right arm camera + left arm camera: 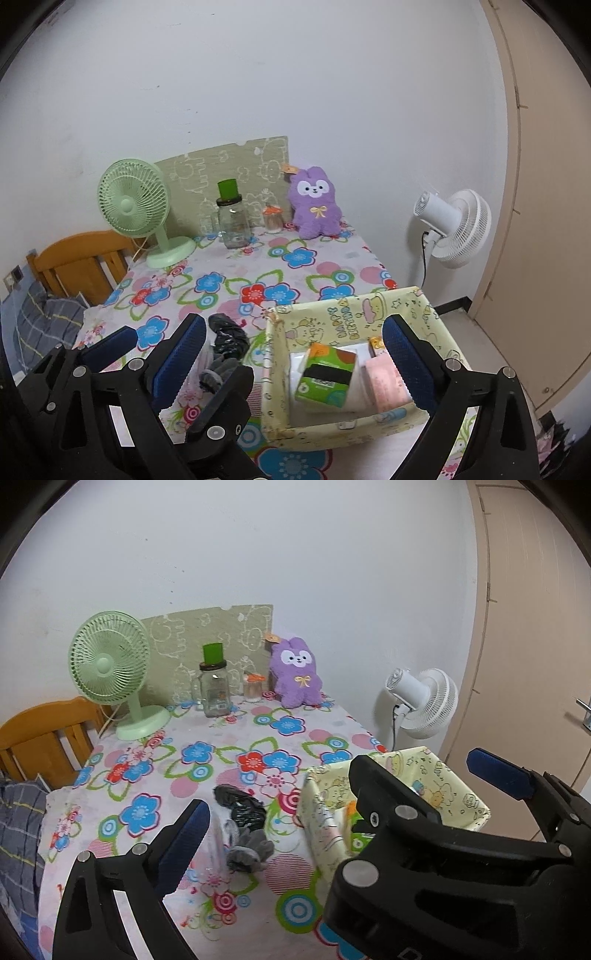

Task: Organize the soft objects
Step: 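Withdraw both tools from the storage box toward the grey cloth and white roll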

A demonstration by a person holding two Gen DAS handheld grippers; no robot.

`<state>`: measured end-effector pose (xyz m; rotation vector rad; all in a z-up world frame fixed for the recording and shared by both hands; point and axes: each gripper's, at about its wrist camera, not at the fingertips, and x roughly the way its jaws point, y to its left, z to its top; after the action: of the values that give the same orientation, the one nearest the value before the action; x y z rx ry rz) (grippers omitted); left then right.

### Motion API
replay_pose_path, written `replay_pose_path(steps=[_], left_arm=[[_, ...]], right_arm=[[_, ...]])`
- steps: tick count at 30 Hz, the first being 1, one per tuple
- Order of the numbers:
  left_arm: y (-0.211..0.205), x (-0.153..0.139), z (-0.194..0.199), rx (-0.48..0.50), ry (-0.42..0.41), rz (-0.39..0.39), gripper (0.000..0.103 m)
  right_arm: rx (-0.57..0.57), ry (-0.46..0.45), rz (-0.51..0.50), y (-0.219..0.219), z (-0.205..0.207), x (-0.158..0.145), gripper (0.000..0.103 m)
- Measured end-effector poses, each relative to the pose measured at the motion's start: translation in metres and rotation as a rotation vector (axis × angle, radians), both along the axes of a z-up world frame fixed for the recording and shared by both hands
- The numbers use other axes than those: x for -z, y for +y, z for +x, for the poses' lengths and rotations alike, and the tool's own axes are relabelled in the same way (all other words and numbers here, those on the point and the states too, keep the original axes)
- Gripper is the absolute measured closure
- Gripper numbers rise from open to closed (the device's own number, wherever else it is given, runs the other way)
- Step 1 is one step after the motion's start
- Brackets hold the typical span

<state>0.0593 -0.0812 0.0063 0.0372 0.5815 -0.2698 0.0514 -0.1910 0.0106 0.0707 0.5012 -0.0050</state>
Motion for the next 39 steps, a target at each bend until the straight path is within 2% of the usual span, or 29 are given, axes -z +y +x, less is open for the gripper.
replay_pose_path(steps=[15, 25, 34, 39], left_arm=[[0.041, 0.005, 0.0, -0.037, -0.023, 0.023, 0.005], [0.065, 0.017, 0.003, -0.081, -0.038, 0.02, 0.005], [0.084, 0.032, 0.011, -0.108, -0.026, 0.021, 0.007], [0.091, 0.043, 0.017, -0.107, 0.004, 0.014, 0.007]], right_arm=[[-0.017, 0.004, -0.022, 0.041, 0.003, 0.005, 0.005], [-0.072, 0.007, -0.047, 0.067, 0.012, 0.017, 0.005], [-0.092, 0.008, -0.067, 0.087, 0.023, 0.033, 0.005], [-0.116, 0.042, -0.054, 0.095, 0.033, 0.044, 0.005]])
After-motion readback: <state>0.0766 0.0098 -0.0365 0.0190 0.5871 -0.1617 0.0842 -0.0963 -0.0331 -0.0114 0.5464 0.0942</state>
